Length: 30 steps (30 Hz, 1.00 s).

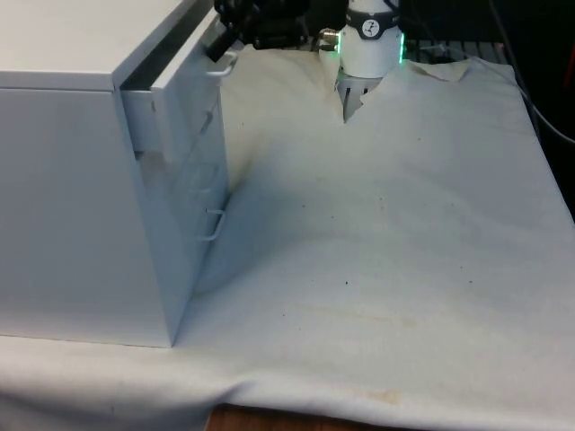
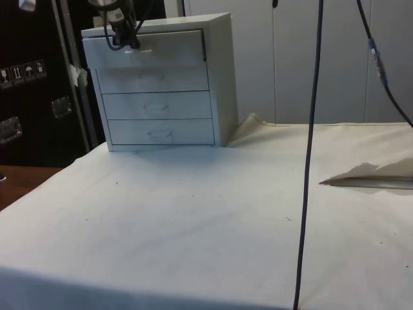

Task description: Open the drawer, then close it.

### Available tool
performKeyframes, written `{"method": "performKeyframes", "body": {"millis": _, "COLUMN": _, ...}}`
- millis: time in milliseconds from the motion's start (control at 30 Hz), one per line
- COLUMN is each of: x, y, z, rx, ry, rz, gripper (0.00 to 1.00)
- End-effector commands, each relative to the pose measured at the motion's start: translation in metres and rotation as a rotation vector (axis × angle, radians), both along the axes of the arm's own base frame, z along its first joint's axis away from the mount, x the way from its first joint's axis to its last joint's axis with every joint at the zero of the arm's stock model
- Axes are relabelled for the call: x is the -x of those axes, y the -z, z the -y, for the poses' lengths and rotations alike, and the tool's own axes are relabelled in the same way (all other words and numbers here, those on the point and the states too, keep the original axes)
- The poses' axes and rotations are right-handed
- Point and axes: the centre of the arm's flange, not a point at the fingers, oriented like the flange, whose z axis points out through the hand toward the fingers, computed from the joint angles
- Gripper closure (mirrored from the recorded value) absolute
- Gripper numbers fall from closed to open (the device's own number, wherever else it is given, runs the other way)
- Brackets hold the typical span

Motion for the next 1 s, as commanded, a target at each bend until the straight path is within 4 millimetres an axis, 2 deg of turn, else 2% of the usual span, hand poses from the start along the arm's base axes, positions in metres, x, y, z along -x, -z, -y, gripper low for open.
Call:
{"method": "performKeyframes", "body": {"millis": 0, "x": 0.000, "y": -0.001, "z": 0.008, "rx": -0.002, "ry": -0.009, "rz": 0.000, "gripper": 1.00}}
{"method": "performKeyframes", "body": {"millis": 167, "x": 0.000, "y": -0.001, "z": 0.026, "rx": 0.003, "ry": -0.007, "rz": 0.002, "gripper": 1.00}}
{"method": "performKeyframes", "body": {"millis": 200, "x": 0.000, "y": 0.000, "z": 0.021, "rx": 0.007, "ry": 0.000, "rz": 0.002, "gripper": 1.00}}
{"method": "performKeyframes", "body": {"millis": 233, "x": -0.001, "y": -0.001, "z": 0.029, "rx": 0.004, "ry": -0.007, "rz": 0.001, "gripper": 1.00}}
{"method": "performKeyframes", "body": {"millis": 400, "x": -0.001, "y": -0.002, "z": 0.040, "rx": -0.003, "ry": -0.004, "rz": 0.006, "gripper": 1.00}}
{"method": "performKeyframes", "body": {"millis": 967, "x": -0.001, "y": -0.006, "z": 0.036, "rx": -0.112, "ry": 0.025, "rz": 0.044, "gripper": 1.00}}
